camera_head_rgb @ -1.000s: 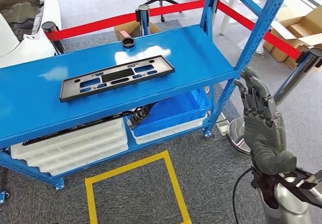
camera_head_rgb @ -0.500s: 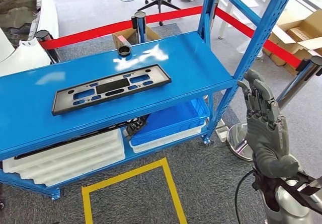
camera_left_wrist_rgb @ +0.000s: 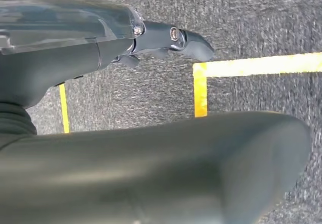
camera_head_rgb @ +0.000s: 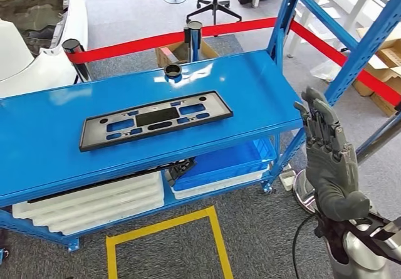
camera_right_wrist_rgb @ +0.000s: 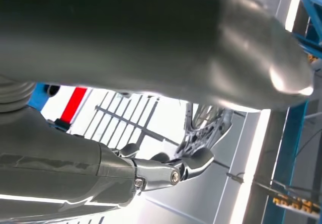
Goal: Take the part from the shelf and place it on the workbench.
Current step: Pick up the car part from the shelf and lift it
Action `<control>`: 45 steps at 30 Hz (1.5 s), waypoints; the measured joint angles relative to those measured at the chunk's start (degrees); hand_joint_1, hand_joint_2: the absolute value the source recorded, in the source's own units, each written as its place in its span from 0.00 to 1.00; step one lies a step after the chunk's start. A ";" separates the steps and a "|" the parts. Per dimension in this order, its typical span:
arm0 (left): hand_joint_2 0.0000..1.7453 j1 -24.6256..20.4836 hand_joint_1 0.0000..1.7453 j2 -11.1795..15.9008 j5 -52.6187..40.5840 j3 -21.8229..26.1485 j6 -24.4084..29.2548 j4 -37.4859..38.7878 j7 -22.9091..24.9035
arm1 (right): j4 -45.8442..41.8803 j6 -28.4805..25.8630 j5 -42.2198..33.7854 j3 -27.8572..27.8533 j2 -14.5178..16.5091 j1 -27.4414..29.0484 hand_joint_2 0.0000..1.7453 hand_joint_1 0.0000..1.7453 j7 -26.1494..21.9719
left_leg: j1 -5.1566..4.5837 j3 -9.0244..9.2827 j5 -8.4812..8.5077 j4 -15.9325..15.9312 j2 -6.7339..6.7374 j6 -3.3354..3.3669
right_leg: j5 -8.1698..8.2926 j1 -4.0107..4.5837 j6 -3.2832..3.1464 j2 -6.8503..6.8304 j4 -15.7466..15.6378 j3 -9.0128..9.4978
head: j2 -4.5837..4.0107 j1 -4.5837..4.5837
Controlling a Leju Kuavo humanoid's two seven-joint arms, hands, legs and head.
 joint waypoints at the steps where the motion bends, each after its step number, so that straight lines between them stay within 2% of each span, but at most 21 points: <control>1: 0.00 -0.03 0.00 0.01 0.00 0.00 0.01 0.00 -0.02 | -0.04 -0.10 -0.02 -0.02 0.01 -0.02 0.00 0.00 -0.09 | 0.16 0.44 -0.09 -0.20 -0.29 0.28 | -0.52 -0.08 0.26 0.46 1.50 -0.62 | 0.00 0.03; 2: 0.00 -0.10 0.00 0.01 0.00 0.00 0.01 0.00 -0.03 | -0.07 -0.18 0.01 -0.04 0.02 -0.02 0.00 0.00 -0.19 | 0.30 0.85 -0.22 -0.40 -0.55 0.51 | -1.56 -0.16 0.50 1.02 4.22 -2.05 | 0.00 0.06; 5: 0.00 -0.25 0.00 0.02 0.00 0.00 0.02 0.00 -0.06 | -0.09 -0.48 0.27 -0.08 0.04 0.25 0.00 0.00 -0.51 | 0.28 1.74 -0.98 -0.53 -1.24 0.89 | -5.49 -0.30 0.90 1.81 14.68 -8.82 | 0.00 0.07; 6: 0.00 -0.22 0.00 0.02 0.00 0.00 0.02 0.00 -0.06 | -0.09 -0.61 0.38 -0.09 0.04 0.36 0.00 0.00 -0.58 | 0.23 2.11 -1.30 -0.53 -1.45 0.90 | -5.34 -0.31 0.89 1.82 15.81 -10.18 | 0.00 0.07; 7: 0.00 -0.19 0.00 0.02 0.00 0.00 0.02 0.00 -0.06 | -0.10 -0.72 0.48 -0.11 0.05 0.44 0.00 0.00 -0.62 | 0.18 2.59 -1.63 -0.53 -1.65 0.88 | -3.90 -0.29 0.79 1.82 14.70 -10.44 | 0.00 0.07; 9: 0.00 -0.18 0.00 -0.01 0.00 0.00 0.02 0.00 -0.06 | -0.15 -0.84 0.64 -0.17 0.07 0.47 0.00 0.00 -0.37 | 0.14 3.72 -2.37 -0.59 -1.99 0.72 | 1.40 -0.12 0.19 1.82 7.49 -8.33 | 0.00 0.07; 10: 0.00 -0.23 0.00 -0.06 0.00 0.00 0.02 0.00 -0.07 | -0.16 -0.85 0.64 -0.21 0.09 0.47 0.00 0.00 -0.06 | 0.13 4.18 -2.69 -0.64 -2.12 0.57 | 2.89 0.08 -0.24 1.78 4.03 -7.16 | 0.00 0.06; 12: 0.00 -0.23 0.00 -0.15 0.00 0.00 0.05 0.01 -0.08 | -0.17 -0.90 0.37 -0.27 0.11 0.47 0.00 0.00 0.81 | 0.18 4.65 -3.03 -0.74 -2.20 -0.03 | 3.53 0.52 -1.17 1.77 0.62 -6.02 | 0.00 0.06; 13: 0.00 -0.18 0.00 -0.19 0.00 0.00 0.06 0.01 -0.08 | -0.17 -0.99 0.19 -0.29 0.13 0.47 0.00 0.00 1.22 | 0.16 4.79 -2.92 -0.61 -2.21 -0.46 | 3.21 0.65 -1.57 1.80 0.40 -5.90 | 0.00 0.04; 16: 0.00 -0.10 0.00 -0.28 0.00 0.02 0.16 0.02 -0.11 | -0.50 -2.62 0.78 -0.30 1.11 0.25 0.00 0.00 2.66 | 0.10 4.87 -3.51 0.97 -2.19 -1.50 | 4.18 0.28 -2.51 1.89 -0.61 -4.38 | 0.00 -0.01; 17: 0.00 -0.20 0.00 -0.31 0.00 0.03 0.21 0.02 -0.13 | -0.70 -3.43 1.43 -0.27 1.77 0.07 0.00 0.00 3.13 | 0.14 4.01 -4.60 2.81 -2.18 -1.72 | 4.14 0.11 -2.73 1.89 -0.88 -3.85 | 0.00 -0.05; 19: 0.00 -0.33 0.00 -0.36 0.00 0.04 0.33 0.02 -0.14 | -1.01 -4.55 2.69 -0.17 2.92 -0.20 0.00 0.00 3.82 | 0.29 0.38 -7.45 8.81 -2.18 -2.18 | 3.78 0.07 -3.03 1.88 -1.07 -3.35 | 0.00 -0.11; 21: 0.00 -0.13 0.00 -0.35 0.00 0.04 0.44 0.02 -0.14 | -1.12 -4.83 2.88 0.10 3.48 -0.20 0.00 0.00 4.34 | 0.40 -3.12 -8.46 13.14 -2.17 -2.43 | 3.27 0.08 -3.09 2.05 -1.05 -2.90 | 0.00 -0.11; 22: 0.00 0.00 0.00 -0.35 0.00 0.05 0.52 0.02 -0.14 | -1.17 -4.56 2.21 0.24 3.58 -0.16 0.00 0.00 4.80 | 0.49 -3.71 -7.45 12.85 -2.17 -2.52 | 2.96 0.07 -3.03 2.16 -1.04 -2.53 | 0.00 -0.11; 25: 0.00 0.16 0.00 -0.33 0.00 0.15 0.81 0.07 -0.22 | -1.29 -2.98 -1.47 0.39 3.28 0.41 0.00 0.00 6.27 | 0.68 -1.31 -0.78 3.88 -2.17 -2.55 | 1.76 0.07 -2.47 2.25 -0.99 -0.93 | 0.00 -0.11; 27: 0.00 0.20 0.00 -0.32 0.00 0.28 0.84 0.10 -0.55 | -1.20 -1.88 -3.60 0.38 2.40 1.04 0.00 0.00 6.41 | 0.44 -0.31 0.60 0.45 -2.13 -1.95 | 1.10 0.13 -1.80 2.25 -0.87 -0.58 | 0.00 -0.15; 29: 0.00 0.36 0.00 -0.30 0.00 0.57 0.69 0.12 -0.93 | -0.98 -0.81 -5.25 0.09 1.03 1.75 0.00 0.00 6.16 | 0.31 -0.26 0.57 -0.02 -2.10 -1.35 | 0.73 0.19 -1.44 2.24 -0.89 -0.58 | 0.00 -0.19; 31: 0.00 0.48 0.00 -0.28 0.00 0.91 0.50 0.13 -1.07 | -0.64 -0.63 -4.48 -0.57 -0.44 2.31 0.50 0.00 5.77 | 0.35 -0.18 0.74 -0.26 -2.16 -1.15 | 0.72 0.24 -1.68 2.18 -1.11 -0.37 | 0.00 -0.17; 33: 0.00 0.48 0.00 -0.28 0.00 1.26 0.41 0.13 -1.13 | -0.37 -1.81 0.62 -1.34 -1.97 2.81 1.00 0.00 6.09 | 0.33 -0.18 0.56 -0.27 -2.23 -0.95 | 0.87 0.26 -1.87 2.17 -1.39 -0.22 | 0.00 -0.14; 38: 0.00 0.65 0.00 -0.28 0.00 2.73 0.69 0.13 -1.22 | 0.03 -6.55 14.75 -3.49 -7.32 5.96 1.00 0.00 9.55 | 0.20 -0.18 0.16 -0.27 -2.26 -0.38 | 0.74 0.21 -1.67 2.13 -2.23 0.23 | 0.00 -0.14; 45: 0.00 0.86 0.00 -0.28 0.00 3.99 1.02 0.14 -1.37 | 0.00 -15.04 36.37 -5.16 -10.12 10.66 1.00 0.00 15.54 | 0.04 -0.13 0.09 -0.23 -2.24 -0.27 | 0.56 0.05 -0.46 2.12 -2.58 0.37 | 0.00 -0.15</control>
